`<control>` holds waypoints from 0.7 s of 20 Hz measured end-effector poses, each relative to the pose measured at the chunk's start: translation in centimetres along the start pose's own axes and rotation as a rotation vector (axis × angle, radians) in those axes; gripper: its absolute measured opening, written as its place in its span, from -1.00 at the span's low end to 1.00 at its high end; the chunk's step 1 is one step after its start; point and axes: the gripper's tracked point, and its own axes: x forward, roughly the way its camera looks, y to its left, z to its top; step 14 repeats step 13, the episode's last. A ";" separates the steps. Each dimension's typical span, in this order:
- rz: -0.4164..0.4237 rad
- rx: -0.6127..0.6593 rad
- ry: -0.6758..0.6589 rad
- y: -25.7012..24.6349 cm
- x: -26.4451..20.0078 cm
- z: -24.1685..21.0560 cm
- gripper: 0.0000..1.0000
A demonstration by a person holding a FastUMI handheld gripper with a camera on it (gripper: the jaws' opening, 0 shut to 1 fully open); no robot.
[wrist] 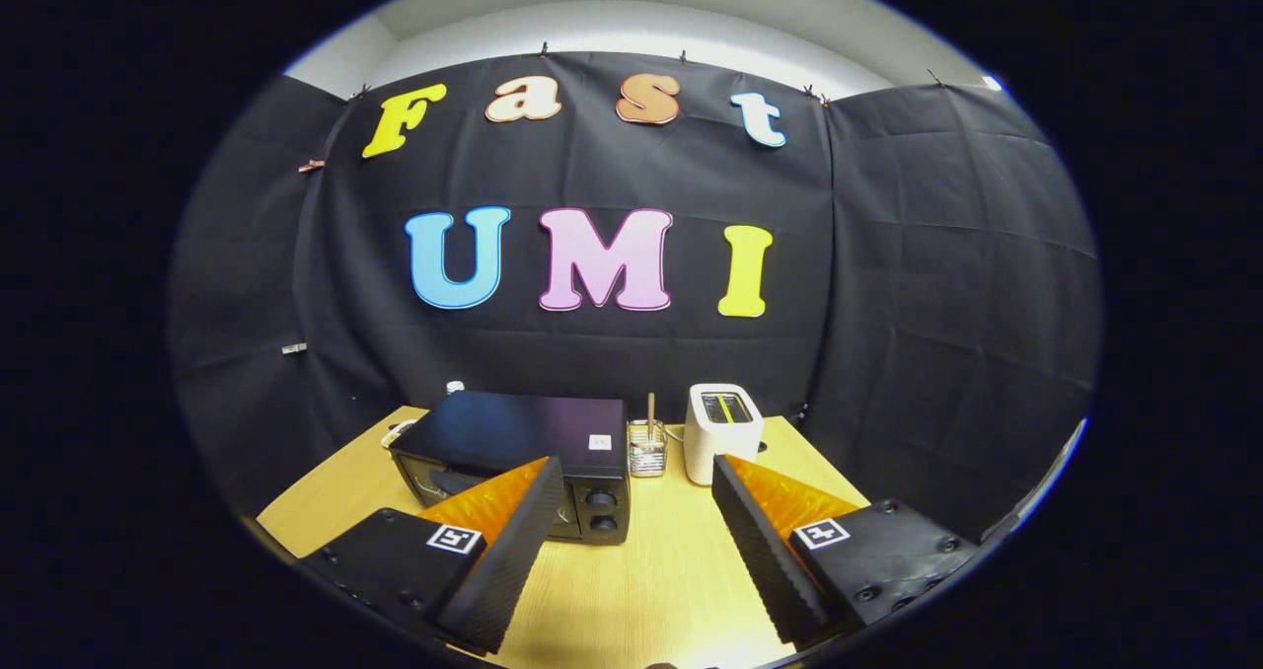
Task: Open the toaster oven, put the food inside, and close the toaster oven door.
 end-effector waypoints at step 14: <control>0.033 0.059 0.037 1.4 1.3 -0.2 0.98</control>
